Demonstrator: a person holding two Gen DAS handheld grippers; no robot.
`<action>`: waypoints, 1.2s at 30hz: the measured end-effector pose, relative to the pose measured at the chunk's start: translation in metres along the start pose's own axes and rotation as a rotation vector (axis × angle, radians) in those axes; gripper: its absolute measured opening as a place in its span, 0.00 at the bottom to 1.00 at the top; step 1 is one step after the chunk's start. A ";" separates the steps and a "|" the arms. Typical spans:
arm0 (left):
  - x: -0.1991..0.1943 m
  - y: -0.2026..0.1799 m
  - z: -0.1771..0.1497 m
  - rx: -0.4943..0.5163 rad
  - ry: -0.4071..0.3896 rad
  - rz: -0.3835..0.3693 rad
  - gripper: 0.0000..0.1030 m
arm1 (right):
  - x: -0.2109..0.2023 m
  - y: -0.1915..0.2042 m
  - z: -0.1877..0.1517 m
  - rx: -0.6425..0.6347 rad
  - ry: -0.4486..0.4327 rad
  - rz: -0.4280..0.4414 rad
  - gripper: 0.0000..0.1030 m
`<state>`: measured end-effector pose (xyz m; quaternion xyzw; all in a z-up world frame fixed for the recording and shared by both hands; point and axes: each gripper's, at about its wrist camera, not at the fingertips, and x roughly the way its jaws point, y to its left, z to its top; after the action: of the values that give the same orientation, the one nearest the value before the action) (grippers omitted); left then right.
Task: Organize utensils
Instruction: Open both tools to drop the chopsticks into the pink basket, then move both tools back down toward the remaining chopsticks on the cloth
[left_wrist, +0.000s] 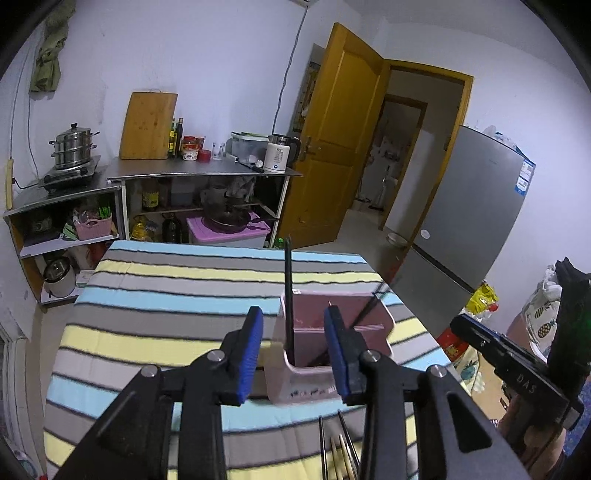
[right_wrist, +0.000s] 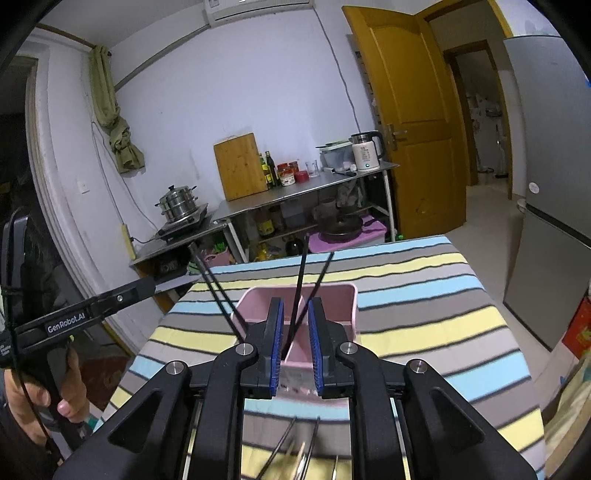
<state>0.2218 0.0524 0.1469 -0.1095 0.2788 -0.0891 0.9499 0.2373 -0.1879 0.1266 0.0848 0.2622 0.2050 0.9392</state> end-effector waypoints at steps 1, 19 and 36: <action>-0.003 -0.002 -0.005 0.002 0.001 -0.001 0.35 | -0.004 0.000 -0.003 0.000 0.004 -0.002 0.13; -0.064 -0.036 -0.098 0.059 -0.006 -0.035 0.35 | -0.068 0.012 -0.077 -0.024 0.033 -0.039 0.13; -0.052 -0.046 -0.142 0.071 0.065 -0.054 0.35 | -0.066 0.008 -0.120 -0.007 0.101 -0.041 0.13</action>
<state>0.0955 -0.0025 0.0690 -0.0800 0.3033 -0.1281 0.9408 0.1201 -0.2025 0.0576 0.0654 0.3102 0.1906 0.9291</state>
